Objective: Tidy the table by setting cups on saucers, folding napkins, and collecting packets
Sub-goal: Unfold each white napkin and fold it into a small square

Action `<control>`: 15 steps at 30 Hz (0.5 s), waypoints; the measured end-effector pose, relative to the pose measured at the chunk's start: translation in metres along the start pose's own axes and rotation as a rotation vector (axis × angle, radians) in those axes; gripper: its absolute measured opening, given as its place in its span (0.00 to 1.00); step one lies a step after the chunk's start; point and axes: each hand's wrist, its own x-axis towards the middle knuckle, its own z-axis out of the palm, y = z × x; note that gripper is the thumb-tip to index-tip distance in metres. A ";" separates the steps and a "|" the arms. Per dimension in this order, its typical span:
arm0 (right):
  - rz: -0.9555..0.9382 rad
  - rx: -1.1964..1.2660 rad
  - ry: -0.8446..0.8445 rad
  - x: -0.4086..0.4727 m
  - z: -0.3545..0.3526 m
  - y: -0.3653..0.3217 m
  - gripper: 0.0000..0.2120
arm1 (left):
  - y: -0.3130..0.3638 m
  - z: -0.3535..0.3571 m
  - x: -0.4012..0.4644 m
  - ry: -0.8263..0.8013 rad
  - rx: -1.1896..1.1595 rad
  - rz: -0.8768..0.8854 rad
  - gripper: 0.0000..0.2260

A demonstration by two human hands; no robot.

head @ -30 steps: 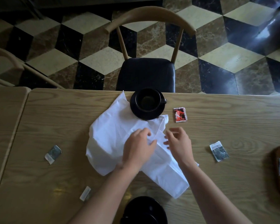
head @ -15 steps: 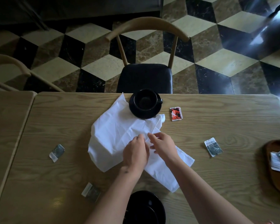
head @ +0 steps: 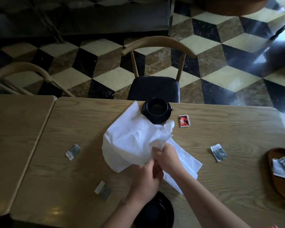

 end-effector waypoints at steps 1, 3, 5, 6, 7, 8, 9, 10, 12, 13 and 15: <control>-0.051 -0.047 0.005 -0.010 -0.002 -0.004 0.06 | 0.000 -0.010 -0.005 0.006 -0.111 -0.037 0.01; -0.162 -0.140 0.016 -0.031 -0.009 -0.011 0.09 | -0.003 -0.032 -0.010 0.079 -0.264 -0.116 0.02; -0.276 -0.241 0.024 -0.051 -0.015 -0.018 0.10 | -0.008 -0.056 -0.008 0.206 -0.347 -0.206 0.02; -0.333 -0.276 0.036 -0.062 -0.017 -0.022 0.08 | -0.009 -0.068 -0.005 0.268 -0.375 -0.243 0.02; -0.394 -0.296 0.041 -0.073 -0.018 -0.025 0.06 | -0.010 -0.080 -0.003 0.305 -0.382 -0.252 0.02; -0.447 -0.314 0.034 -0.082 -0.018 -0.027 0.04 | -0.008 -0.091 -0.001 0.310 -0.327 -0.212 0.03; -0.487 -0.330 0.015 -0.092 -0.018 -0.030 0.05 | -0.006 -0.100 0.001 0.264 -0.156 -0.099 0.10; -0.504 -0.351 -0.019 -0.098 -0.016 -0.032 0.05 | -0.002 -0.107 0.002 0.160 0.088 0.100 0.19; -0.575 -0.414 -0.081 -0.111 -0.013 -0.036 0.06 | 0.009 -0.117 0.006 -0.097 0.471 0.512 0.33; -0.620 -0.432 -0.095 -0.117 -0.014 -0.039 0.06 | 0.018 -0.120 0.007 -0.199 0.523 0.641 0.35; -0.645 -0.430 -0.070 -0.129 -0.019 -0.048 0.06 | 0.035 -0.126 0.012 -0.356 0.393 0.689 0.31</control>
